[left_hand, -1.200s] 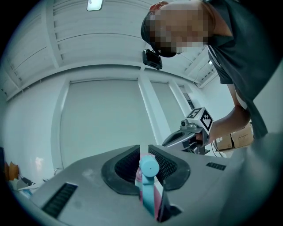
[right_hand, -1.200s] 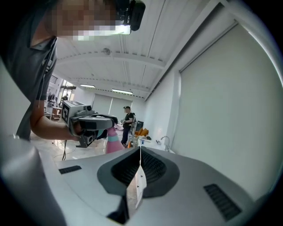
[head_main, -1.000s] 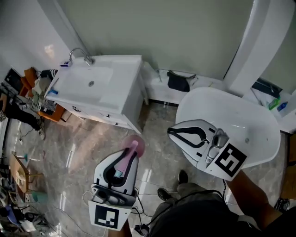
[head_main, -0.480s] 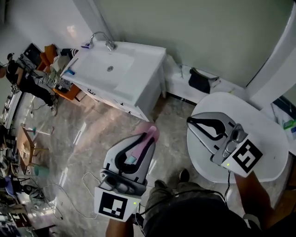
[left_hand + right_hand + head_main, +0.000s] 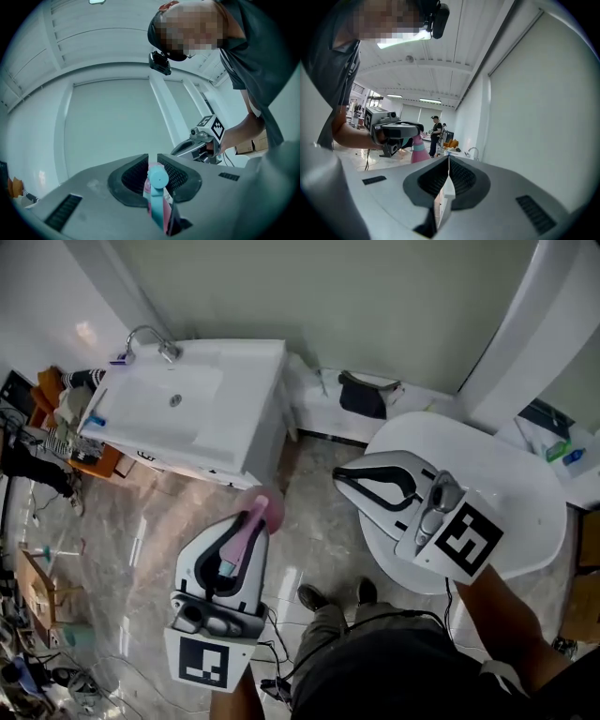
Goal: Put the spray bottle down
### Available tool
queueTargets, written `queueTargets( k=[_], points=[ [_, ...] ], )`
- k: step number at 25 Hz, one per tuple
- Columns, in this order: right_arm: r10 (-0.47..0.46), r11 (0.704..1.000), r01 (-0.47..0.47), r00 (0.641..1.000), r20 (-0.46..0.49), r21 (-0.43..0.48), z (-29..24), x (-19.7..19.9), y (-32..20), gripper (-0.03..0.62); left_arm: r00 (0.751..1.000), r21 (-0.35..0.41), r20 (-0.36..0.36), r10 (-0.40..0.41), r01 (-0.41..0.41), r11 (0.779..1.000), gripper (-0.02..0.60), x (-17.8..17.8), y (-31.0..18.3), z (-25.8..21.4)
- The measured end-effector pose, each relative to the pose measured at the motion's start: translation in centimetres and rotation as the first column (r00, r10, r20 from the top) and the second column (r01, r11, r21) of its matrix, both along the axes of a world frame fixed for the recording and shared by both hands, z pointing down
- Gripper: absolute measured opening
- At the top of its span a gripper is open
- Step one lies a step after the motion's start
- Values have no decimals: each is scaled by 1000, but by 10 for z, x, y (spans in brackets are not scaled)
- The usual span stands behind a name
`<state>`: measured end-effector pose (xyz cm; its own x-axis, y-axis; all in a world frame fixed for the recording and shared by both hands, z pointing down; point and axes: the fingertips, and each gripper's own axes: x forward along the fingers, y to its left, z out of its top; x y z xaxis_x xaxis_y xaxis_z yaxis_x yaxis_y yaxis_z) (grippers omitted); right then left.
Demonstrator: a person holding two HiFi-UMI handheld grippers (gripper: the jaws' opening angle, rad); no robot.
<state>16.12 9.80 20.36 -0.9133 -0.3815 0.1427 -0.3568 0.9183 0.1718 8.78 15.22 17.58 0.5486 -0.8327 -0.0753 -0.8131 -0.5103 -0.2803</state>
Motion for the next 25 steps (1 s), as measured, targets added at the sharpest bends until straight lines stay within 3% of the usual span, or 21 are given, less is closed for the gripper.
queueTargets(
  k=[11,25],
  points=[
    [80,996,-79,996,-29,41,-4,-64,-10,9,997,-10,-16,76,-76,997,60,-70,-11,5],
    [34,999,-34,999,-15,29,2,-94,-43,9,999,-41,-11,38,-38,998,60,-96,-47,12]
  ],
)
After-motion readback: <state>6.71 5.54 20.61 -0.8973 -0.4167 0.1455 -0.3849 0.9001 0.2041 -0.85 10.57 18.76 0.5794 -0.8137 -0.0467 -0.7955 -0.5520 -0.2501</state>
